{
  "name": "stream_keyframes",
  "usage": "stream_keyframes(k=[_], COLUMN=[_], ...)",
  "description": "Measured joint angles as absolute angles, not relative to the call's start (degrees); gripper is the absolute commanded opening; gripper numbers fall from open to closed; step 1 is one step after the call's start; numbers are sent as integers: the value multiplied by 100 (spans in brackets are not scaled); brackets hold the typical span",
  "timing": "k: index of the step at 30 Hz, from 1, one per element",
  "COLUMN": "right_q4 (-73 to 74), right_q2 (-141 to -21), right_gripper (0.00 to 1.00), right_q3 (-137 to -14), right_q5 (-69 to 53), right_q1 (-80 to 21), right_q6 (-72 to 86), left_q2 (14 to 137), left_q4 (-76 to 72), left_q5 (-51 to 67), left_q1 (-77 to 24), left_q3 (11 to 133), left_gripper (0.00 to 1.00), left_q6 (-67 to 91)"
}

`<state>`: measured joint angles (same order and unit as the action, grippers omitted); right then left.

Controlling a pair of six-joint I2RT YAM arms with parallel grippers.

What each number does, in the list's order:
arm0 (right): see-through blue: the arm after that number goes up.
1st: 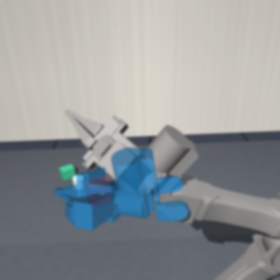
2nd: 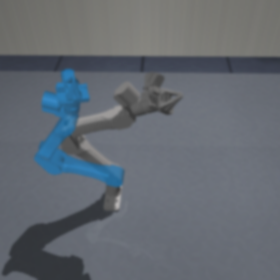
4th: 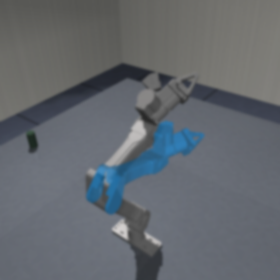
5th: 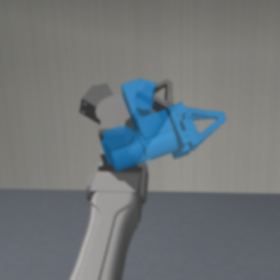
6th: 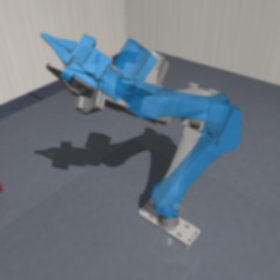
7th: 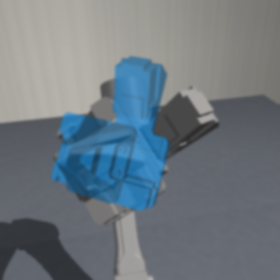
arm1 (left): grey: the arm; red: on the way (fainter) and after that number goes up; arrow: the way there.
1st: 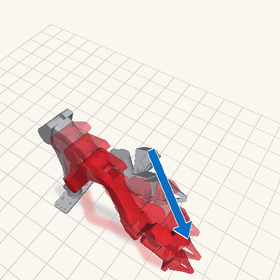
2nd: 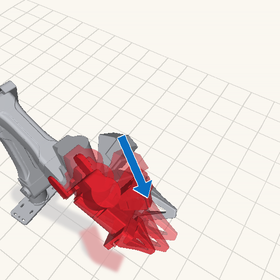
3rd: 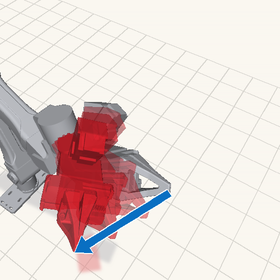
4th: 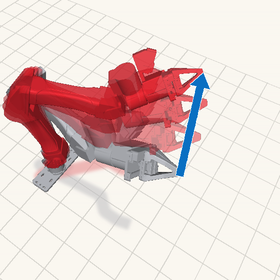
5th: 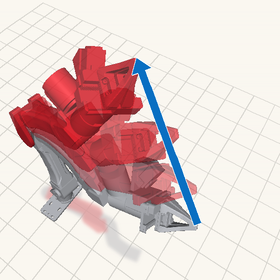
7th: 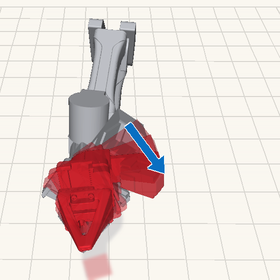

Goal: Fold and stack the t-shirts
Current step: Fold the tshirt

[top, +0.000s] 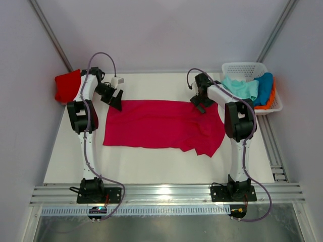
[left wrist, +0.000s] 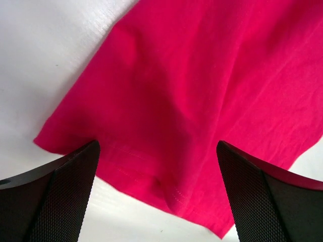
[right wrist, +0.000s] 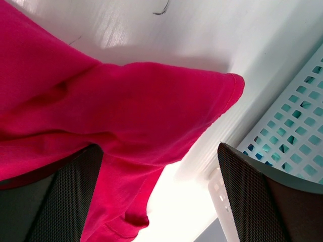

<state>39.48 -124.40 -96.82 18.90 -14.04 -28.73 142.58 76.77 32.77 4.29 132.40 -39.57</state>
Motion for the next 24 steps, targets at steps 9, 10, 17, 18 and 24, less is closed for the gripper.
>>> stream_keyframes(k=[9, 10, 17, 18, 24], right_q4=[4007, 4012, 4023, 4023, 4034], right_q2=[-12331, -12324, -12322, -12322, -12322], right_gripper=[99, 99, 99, 99, 99], right_q3=[-9518, -9511, -9502, -9502, -9502], right_q5=[1872, 1872, 1872, 1872, 1865], right_q1=[-1409, -1409, -1413, -1413, -1413], right_q6=[-2877, -2877, -2877, -2877, -2875], left_q2=[14376, 14374, 14226, 14173, 13872], left_q4=[7682, 7677, 7686, 7684, 7684], left_q5=[3566, 3564, 3516, 3507, 3474], left_q1=[429, 429, 504, 526, 642], left_q3=[13281, 13279, 13200, 13185, 12980], left_gripper=[98, 98, 98, 98, 98], left_q6=[-3503, -3470, -3291, -3291, -3221])
